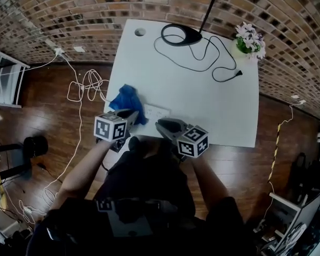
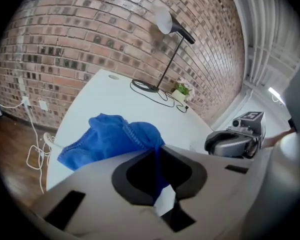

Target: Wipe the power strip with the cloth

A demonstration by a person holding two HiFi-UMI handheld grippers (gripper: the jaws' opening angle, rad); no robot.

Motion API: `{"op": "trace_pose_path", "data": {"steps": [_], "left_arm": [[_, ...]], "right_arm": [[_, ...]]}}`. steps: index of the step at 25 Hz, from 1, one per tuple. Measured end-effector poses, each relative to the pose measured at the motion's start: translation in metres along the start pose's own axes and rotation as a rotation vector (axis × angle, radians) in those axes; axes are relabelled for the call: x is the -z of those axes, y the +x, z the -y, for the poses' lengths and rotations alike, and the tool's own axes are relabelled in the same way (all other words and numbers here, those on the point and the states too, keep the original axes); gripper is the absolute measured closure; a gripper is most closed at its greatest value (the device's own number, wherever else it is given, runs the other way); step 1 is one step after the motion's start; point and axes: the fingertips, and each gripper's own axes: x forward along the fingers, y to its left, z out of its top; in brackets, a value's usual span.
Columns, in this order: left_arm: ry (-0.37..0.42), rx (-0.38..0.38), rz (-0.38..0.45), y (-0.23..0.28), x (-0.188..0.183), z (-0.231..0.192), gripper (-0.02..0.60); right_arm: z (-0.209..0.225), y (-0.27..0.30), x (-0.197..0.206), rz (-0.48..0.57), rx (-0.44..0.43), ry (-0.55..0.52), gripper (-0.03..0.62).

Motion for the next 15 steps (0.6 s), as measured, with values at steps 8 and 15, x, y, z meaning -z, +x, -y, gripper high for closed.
{"op": "trace_pose_path", "data": {"steps": [8, 15], "left_arm": [[0.017, 0.001, -0.015, 0.003, 0.002, 0.001, 0.54], [0.013, 0.016, 0.01, -0.003, -0.003, 0.007, 0.54]], "right_arm": [[0.023, -0.011, 0.002, 0.046, 0.079, 0.12, 0.608], [0.021, -0.006, 0.001, 0.038, 0.099, 0.11, 0.608]]}}
